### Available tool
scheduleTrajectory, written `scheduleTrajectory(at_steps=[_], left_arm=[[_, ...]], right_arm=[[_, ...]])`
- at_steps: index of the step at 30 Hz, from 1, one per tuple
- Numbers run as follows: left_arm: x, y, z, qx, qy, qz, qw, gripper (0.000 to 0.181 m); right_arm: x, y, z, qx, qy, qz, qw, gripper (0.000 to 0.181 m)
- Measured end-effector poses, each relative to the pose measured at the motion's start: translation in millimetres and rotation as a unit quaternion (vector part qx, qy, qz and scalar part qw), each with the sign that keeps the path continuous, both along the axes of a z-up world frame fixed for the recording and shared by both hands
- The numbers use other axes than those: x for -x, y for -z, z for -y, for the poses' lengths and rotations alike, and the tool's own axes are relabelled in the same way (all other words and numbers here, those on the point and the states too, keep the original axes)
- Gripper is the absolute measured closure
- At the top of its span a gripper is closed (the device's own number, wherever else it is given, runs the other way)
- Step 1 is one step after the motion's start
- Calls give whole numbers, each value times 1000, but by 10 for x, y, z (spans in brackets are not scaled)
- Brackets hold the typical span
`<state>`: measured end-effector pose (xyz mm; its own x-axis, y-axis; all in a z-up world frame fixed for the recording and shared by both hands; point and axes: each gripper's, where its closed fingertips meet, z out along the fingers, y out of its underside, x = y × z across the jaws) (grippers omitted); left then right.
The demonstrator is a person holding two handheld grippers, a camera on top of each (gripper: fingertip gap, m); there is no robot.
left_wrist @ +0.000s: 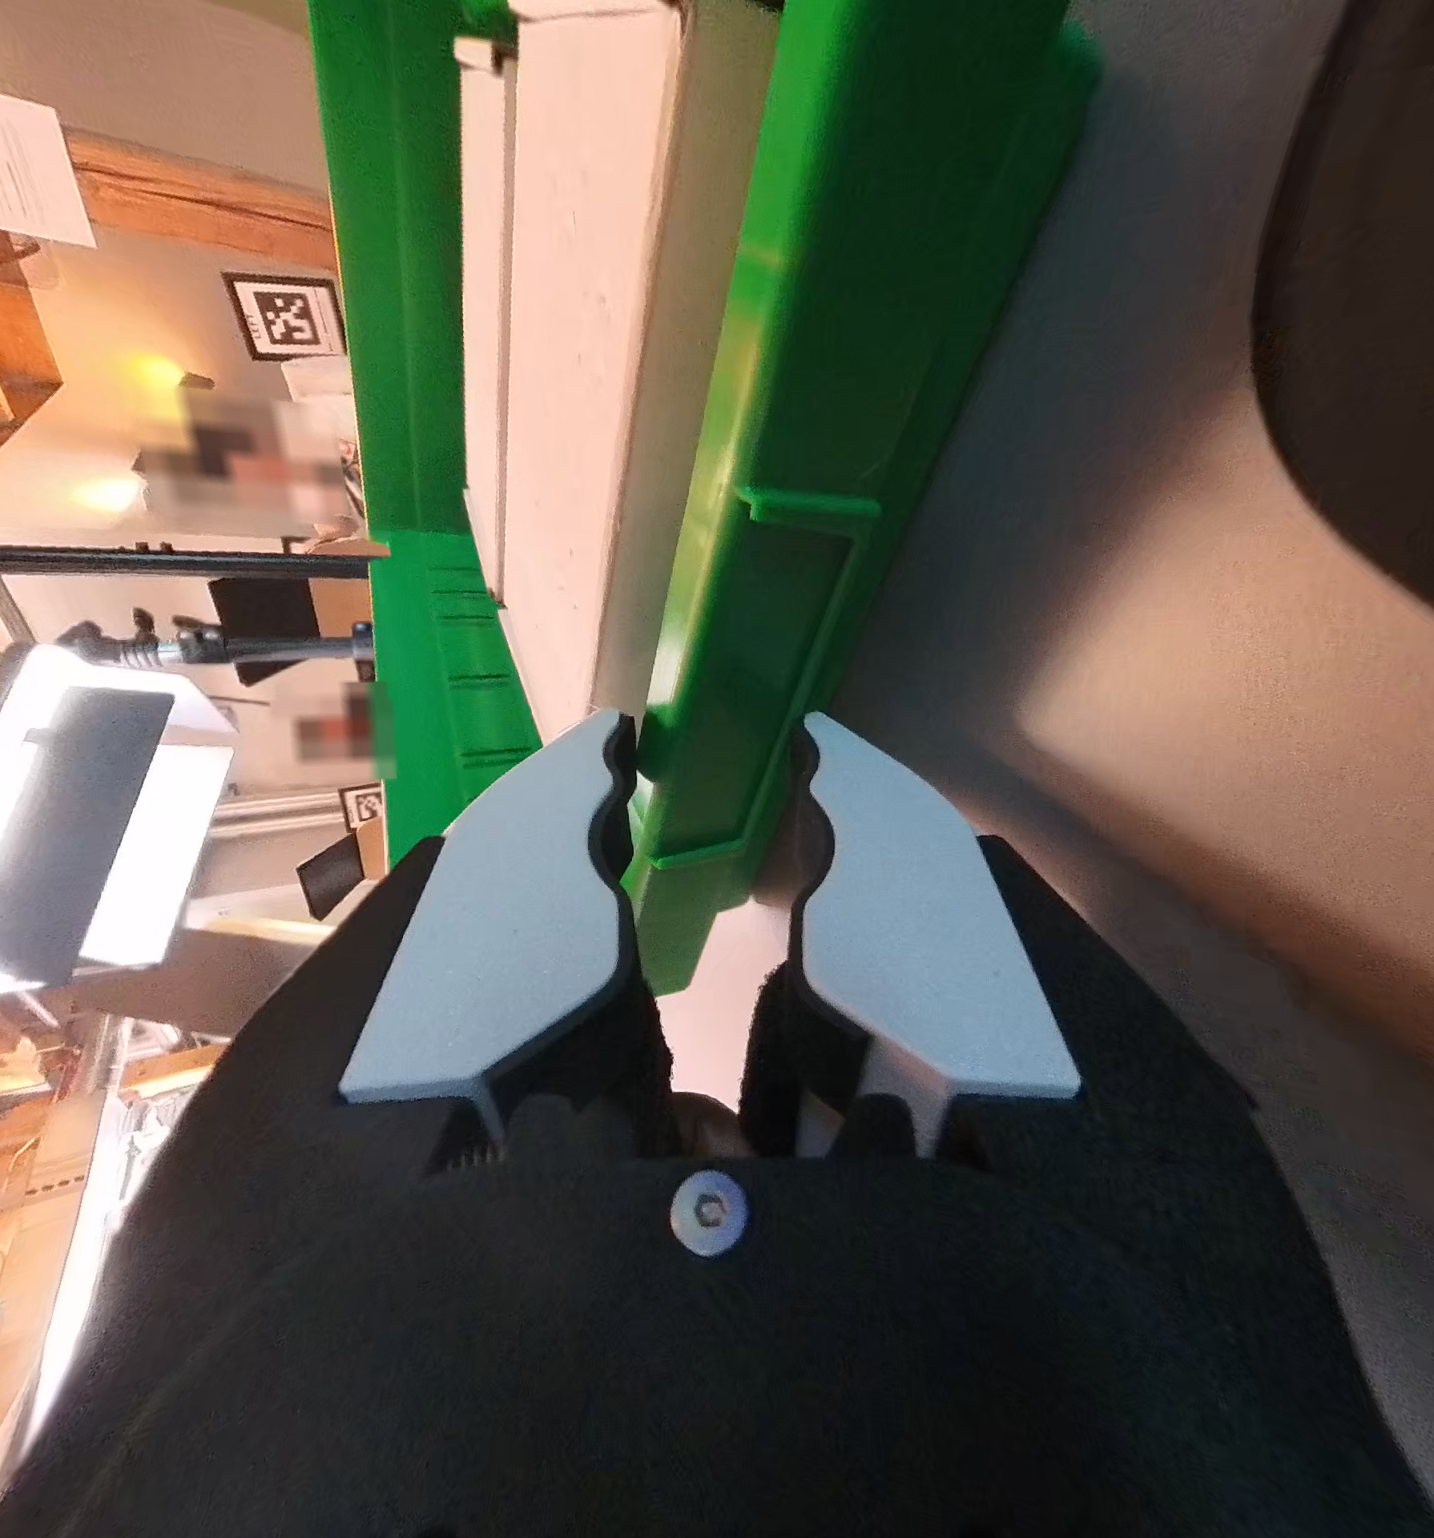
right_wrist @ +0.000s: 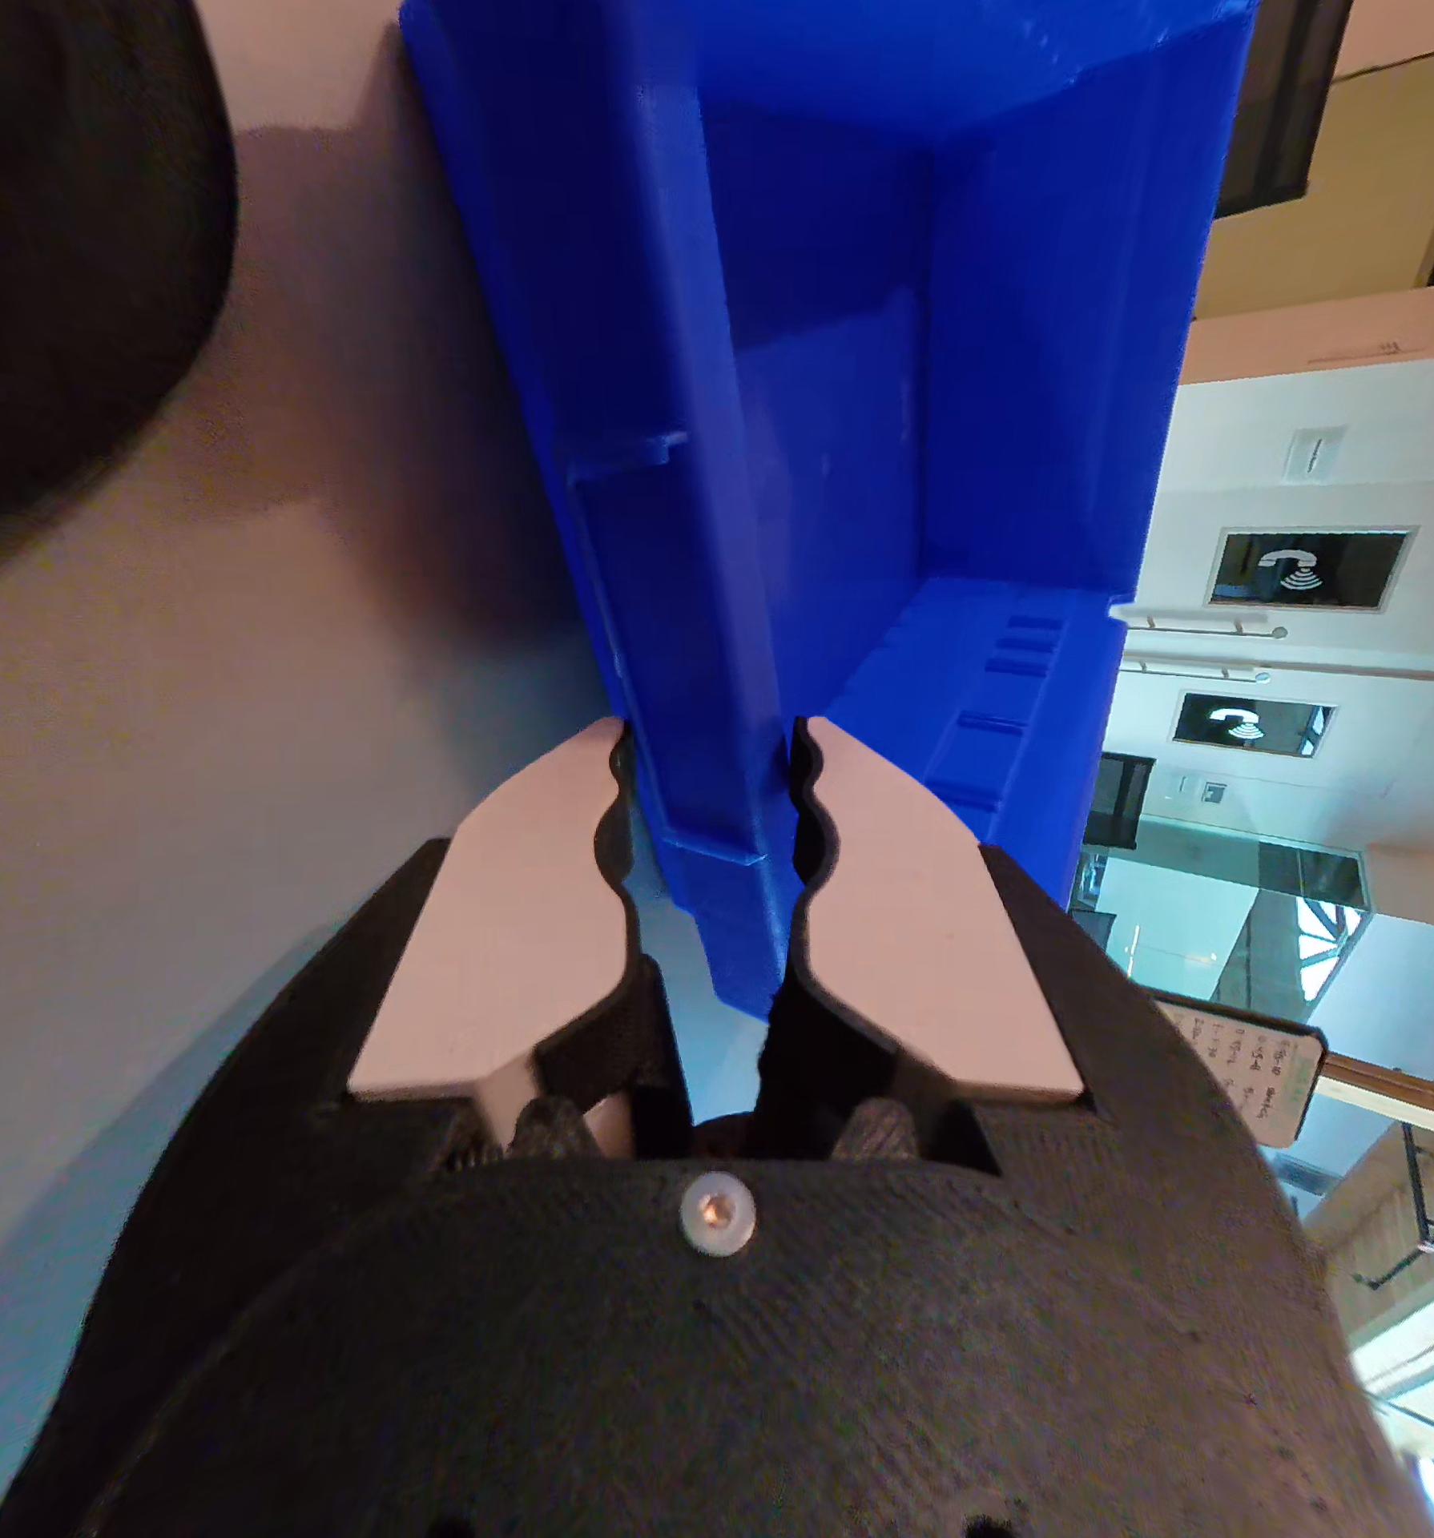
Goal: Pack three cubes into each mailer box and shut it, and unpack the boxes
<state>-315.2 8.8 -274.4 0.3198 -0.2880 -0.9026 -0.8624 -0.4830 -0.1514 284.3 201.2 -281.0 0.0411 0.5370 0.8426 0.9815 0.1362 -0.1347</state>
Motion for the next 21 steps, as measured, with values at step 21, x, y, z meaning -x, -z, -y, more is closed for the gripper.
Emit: scheduleTrajectory(at_steps=[21], left_arm=[[329,-11,1224,84,-37,-87,992,148]], right_arm=[[-968,8,617,89,83,182,976,148]])
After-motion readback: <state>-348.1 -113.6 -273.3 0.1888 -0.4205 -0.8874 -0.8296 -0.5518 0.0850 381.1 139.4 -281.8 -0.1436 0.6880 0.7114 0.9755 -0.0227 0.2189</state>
